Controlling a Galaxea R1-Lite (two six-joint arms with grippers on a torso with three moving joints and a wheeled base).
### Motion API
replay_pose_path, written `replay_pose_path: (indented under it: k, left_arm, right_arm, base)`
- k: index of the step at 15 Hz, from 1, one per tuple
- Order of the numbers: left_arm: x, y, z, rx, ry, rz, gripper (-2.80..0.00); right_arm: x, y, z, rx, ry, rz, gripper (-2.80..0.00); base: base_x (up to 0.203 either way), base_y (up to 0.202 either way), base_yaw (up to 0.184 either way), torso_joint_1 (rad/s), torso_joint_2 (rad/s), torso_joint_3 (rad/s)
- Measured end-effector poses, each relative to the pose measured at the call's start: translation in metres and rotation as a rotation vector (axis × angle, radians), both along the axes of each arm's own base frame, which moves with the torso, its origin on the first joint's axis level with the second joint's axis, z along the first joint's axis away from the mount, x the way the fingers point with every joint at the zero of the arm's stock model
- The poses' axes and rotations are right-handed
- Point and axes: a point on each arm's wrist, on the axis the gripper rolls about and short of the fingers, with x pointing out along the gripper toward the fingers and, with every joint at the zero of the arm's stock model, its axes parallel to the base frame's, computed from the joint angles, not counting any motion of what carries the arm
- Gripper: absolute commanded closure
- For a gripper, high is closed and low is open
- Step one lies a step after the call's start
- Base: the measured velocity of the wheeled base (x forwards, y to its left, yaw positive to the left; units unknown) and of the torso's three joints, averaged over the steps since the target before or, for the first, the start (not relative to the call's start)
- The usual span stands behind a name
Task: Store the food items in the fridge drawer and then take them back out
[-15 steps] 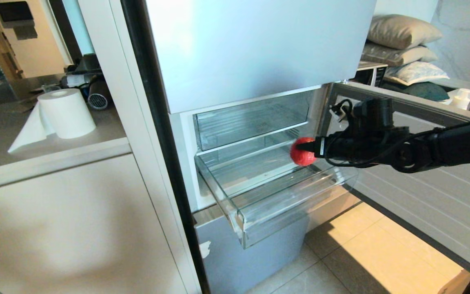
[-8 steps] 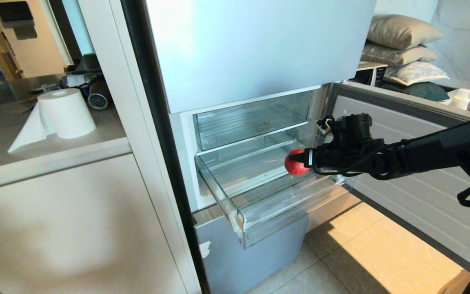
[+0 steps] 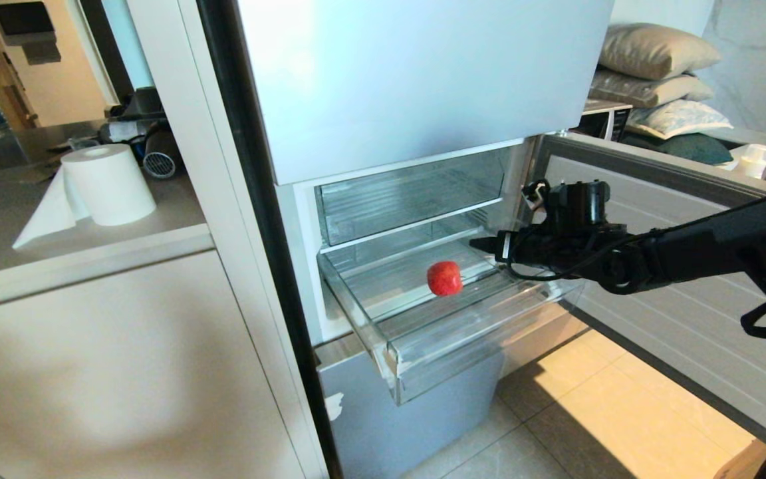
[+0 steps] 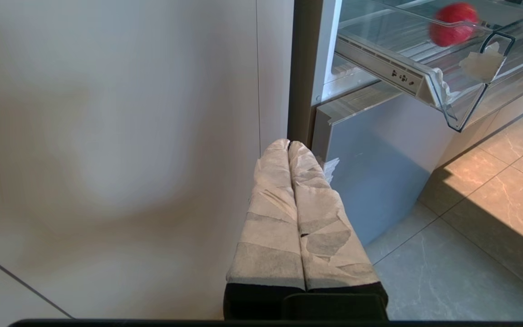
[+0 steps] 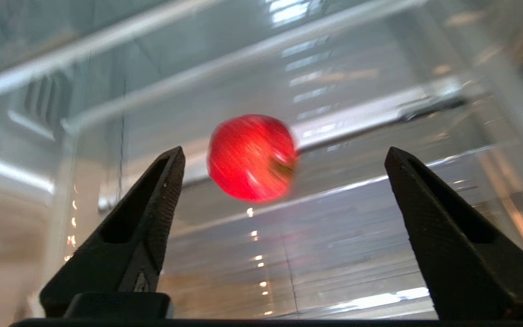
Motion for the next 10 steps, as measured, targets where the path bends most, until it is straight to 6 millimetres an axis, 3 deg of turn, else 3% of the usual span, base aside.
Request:
replay_pose_path:
  k: [1, 2, 3, 6, 8, 10]
  left_arm:
    - [0.000, 0.000, 0.000, 0.000, 0.000, 0.000, 0.00]
    - [0.000, 0.000, 0.000, 0.000, 0.000, -0.001, 0.00]
    - [0.000, 0.000, 0.000, 0.000, 0.000, 0.000, 0.00]
    - [0.000, 0.000, 0.000, 0.000, 0.000, 0.000, 0.00]
    - [0.000, 0.000, 0.000, 0.000, 0.000, -0.001, 0.00]
    - [0.000, 0.000, 0.000, 0.000, 0.000, 0.000, 0.00]
  right_arm:
    - [-0.006, -0.002, 0.010, 0.013, -0.011, -0.011, -2.80]
    - [-0.016, -0.004, 0.023, 0.028, -0.023, -0.016, -0.42]
    - [-0.031, -0.008, 0.039, 0.038, -0.029, -0.020, 0.00]
    - [-0.093, -0.027, 0.080, 0.053, -0.055, -0.031, 0.00]
    - [-0.150, -0.043, 0.101, 0.061, -0.087, -0.038, 0.00]
    - [-0.220, -0.064, 0.113, 0.065, -0.136, -0.080, 0.00]
  base:
    - [0.000, 0.000, 0.000, 0.000, 0.00, 0.000]
    - [0.000, 0.000, 0.000, 0.000, 0.00, 0.000]
    - [0.000, 0.000, 0.000, 0.000, 0.00, 0.000]
    - [0.000, 0.000, 0.000, 0.000, 0.00, 0.000]
    - [0.000, 0.000, 0.000, 0.000, 0.00, 0.000]
    - [0.000, 0.000, 0.000, 0.000, 0.00, 0.000]
